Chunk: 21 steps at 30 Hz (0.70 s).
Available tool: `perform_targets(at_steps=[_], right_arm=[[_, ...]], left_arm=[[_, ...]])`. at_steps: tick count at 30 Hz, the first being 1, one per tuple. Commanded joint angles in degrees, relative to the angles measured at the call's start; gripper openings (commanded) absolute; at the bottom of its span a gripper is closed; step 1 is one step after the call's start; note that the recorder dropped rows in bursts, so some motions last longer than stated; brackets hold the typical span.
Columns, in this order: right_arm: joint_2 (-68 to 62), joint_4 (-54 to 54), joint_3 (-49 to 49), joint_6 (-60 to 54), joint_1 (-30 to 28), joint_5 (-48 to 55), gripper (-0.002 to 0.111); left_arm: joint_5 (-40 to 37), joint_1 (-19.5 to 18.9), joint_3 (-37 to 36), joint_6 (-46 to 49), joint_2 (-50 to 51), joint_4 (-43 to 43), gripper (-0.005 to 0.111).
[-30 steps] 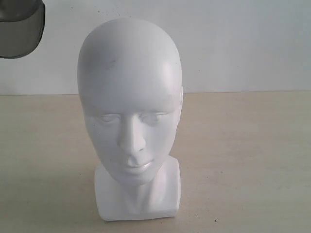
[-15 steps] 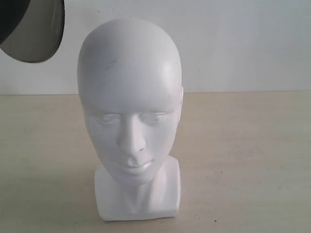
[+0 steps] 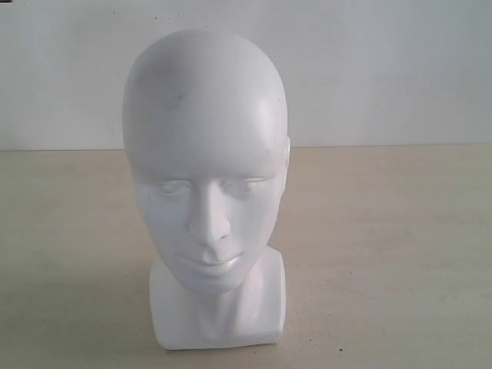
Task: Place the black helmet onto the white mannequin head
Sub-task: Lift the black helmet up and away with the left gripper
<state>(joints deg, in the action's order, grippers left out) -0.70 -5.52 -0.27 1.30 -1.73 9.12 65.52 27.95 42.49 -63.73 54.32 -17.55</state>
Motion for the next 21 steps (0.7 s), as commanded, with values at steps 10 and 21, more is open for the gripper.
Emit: perform_targets(at_steps=[10, 21], right_arm=[[0.17, 0.00, 0.27, -0.16, 0.04, -0.33, 0.000], [0.17, 0.00, 0.27, -0.16, 0.04, -0.33, 0.000]], left_arm=[[4.44, 0.08, 11.32, -9.34, 7.82, -7.43, 0.004], [4.44, 8.89, 16.46, -10.42, 16.95, -7.88, 0.004]])
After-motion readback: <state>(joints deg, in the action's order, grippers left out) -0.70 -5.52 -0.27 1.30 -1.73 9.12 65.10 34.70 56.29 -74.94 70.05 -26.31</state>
